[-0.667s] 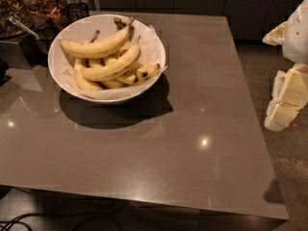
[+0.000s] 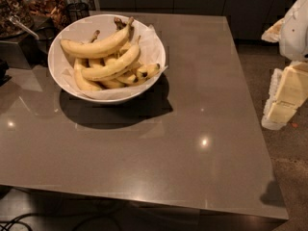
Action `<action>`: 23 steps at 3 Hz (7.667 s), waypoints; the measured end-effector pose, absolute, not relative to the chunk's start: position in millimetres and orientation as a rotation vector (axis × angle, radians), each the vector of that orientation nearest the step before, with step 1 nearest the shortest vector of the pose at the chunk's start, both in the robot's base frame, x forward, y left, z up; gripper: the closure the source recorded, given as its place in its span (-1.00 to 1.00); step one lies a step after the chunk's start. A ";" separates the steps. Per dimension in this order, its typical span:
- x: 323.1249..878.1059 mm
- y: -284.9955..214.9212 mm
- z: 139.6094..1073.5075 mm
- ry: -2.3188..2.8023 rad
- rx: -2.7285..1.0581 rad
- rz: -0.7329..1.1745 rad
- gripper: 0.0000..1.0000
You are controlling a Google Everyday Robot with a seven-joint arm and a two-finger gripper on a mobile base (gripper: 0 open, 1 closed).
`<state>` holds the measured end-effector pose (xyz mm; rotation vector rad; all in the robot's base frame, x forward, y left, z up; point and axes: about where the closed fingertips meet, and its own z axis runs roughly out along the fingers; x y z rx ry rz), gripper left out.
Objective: Pick banana from white bowl
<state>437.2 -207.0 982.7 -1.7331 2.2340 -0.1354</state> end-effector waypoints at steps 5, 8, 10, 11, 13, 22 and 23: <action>432.8 -41.3 1045.7 1.971 -1.974 -0.425 -1.00; 490.0 46.7 1016.9 1.804 -2.153 -0.472 -1.00; 533.6 62.1 974.0 1.847 -2.233 -0.434 -0.72; 549.1 68.2 954.7 1.873 -2.261 -0.399 -0.58; 563.1 80.1 932.4 1.879 -2.305 -0.385 -0.34; 483.7 54.6 995.6 1.619 -2.133 -0.259 1.00; 461.1 52.8 1008.3 1.520 -2.126 -0.194 1.00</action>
Offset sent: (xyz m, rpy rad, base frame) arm -0.0141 0.1361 0.0366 -0.2567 0.0293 0.1513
